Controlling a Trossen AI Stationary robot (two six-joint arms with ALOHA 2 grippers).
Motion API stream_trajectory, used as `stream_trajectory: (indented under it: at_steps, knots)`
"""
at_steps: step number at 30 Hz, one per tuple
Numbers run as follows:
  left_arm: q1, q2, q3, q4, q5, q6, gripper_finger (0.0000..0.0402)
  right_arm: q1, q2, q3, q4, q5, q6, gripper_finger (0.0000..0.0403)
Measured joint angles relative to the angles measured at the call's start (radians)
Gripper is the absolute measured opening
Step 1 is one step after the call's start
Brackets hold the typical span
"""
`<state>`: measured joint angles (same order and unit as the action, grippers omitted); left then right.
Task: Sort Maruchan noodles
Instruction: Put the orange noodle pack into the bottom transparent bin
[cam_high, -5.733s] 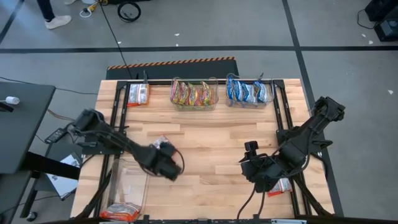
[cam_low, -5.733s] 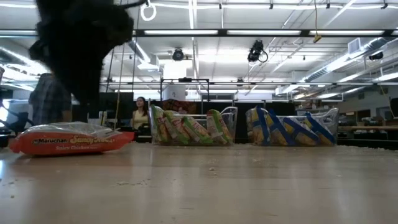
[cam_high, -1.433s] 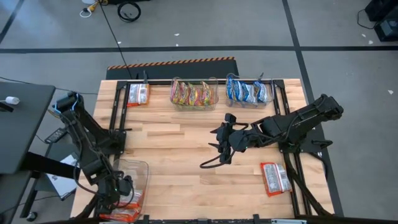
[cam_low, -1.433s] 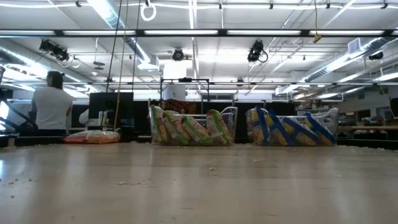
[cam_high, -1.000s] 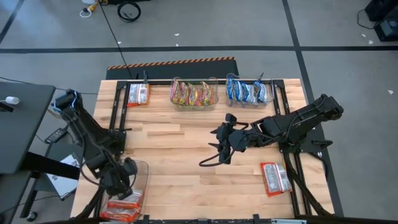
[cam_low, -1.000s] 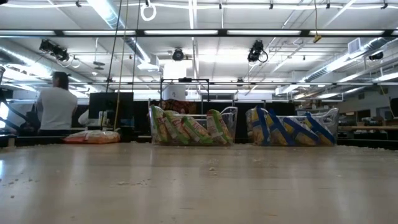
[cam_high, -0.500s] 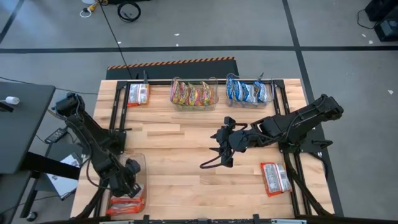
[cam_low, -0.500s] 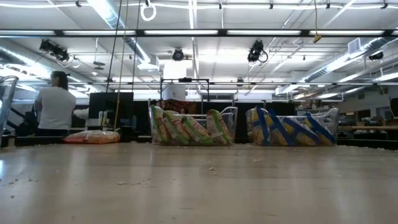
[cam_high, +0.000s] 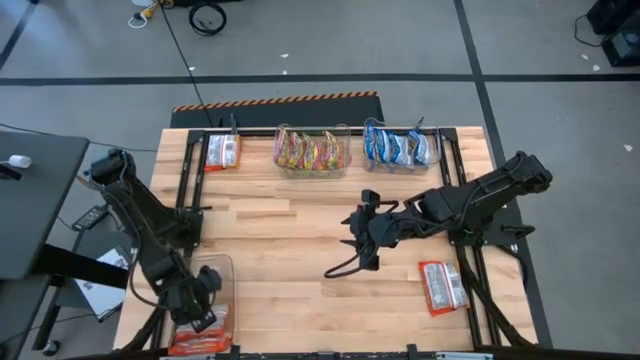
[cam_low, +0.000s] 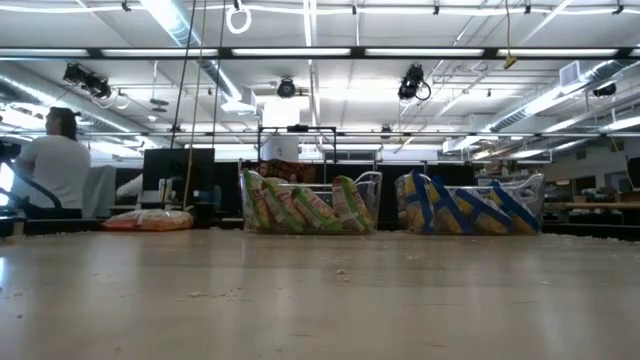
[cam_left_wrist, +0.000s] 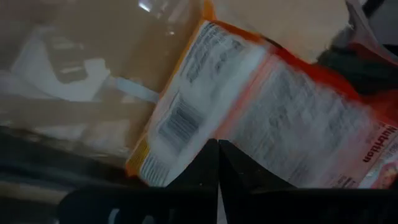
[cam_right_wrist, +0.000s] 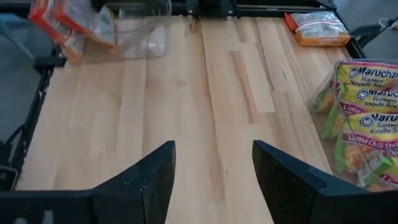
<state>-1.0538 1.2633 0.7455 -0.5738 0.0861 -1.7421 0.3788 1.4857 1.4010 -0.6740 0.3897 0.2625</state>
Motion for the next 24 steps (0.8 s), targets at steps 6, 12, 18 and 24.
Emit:
stream_trajectory:
  at_steps: [6,12,18,24]
  knots:
    - [0.000,0.000,0.020,-0.058,-0.014,0.070,0.0006,0.016,0.000,0.000,-0.101,-0.018,-0.004,0.0219]
    - [0.018,0.000,0.138,-0.182,-0.083,0.039,0.0006,0.043,-0.035,0.001,-0.222,-0.045,0.061,0.0219]
    - [0.074,0.000,0.359,-0.332,-0.260,0.143,0.0005,0.067,-0.022,-0.014,-0.415,-0.189,0.154,0.0202]
    - [0.151,0.000,0.554,-0.357,-0.899,0.498,0.0007,0.104,0.028,-0.149,-0.452,-0.504,0.372,0.0199]
